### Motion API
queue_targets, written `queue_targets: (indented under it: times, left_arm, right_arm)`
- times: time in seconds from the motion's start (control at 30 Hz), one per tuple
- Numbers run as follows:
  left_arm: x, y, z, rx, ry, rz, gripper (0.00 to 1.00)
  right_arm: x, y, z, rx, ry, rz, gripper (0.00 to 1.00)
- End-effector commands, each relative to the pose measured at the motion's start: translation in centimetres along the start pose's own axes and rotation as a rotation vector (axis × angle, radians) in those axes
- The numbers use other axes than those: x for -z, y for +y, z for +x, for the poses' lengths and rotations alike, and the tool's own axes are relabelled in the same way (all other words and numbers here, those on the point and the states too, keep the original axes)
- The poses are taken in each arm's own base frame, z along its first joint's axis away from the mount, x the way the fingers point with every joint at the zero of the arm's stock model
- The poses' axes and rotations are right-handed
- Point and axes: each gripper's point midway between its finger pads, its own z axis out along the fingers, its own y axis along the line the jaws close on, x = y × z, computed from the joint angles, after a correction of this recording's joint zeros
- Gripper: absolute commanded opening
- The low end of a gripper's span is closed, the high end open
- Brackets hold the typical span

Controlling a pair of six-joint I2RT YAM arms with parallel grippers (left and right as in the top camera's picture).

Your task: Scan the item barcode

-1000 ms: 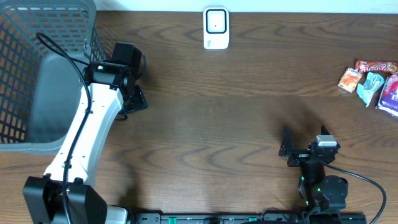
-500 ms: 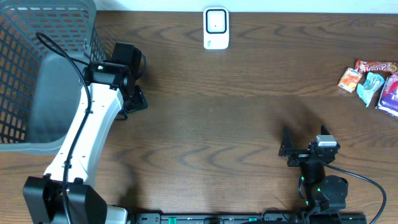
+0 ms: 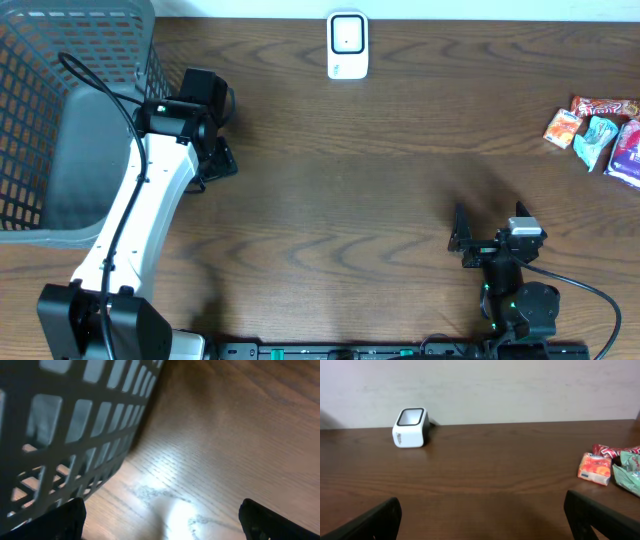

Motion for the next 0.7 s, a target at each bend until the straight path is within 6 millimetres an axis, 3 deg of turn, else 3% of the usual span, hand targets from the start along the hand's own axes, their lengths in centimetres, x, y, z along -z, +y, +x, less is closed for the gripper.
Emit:
queue_targets:
  times: [0.0,0.17,0.3,0.5,0.67]
  left_arm:
    - [1.5,-1.2,-0.2,0.044,-0.053,0.132,0.98]
    - [4.4,-4.6,-0.4,-0.074,-0.221,0.439,0.98]
    - [6.5,-5.8,1.0,-0.225,-0.386,0.617,0.98]
    - [8.1,-5.7,5.3,-0.41,-0.594,0.768,0.98]
    - [8.4,-3.4,7.8,-0.377,-0.767,0.787,0.98]
  right_arm:
    - [0.0,0.1,0.1,-0.017,-0.002,-0.005,0.99]
    - [0.0,0.1,0.1,-0.017,-0.002,-0.005,0.99]
    - [0.0,0.1,0.1,-0.017,-0.002,-0.005,0.99]
    - [0.0,0.1,0.1,-0.017,-0.002,-0.005,0.99]
    - [0.0,0.1,0.1,-0.017,-0.002,-0.005,0.99]
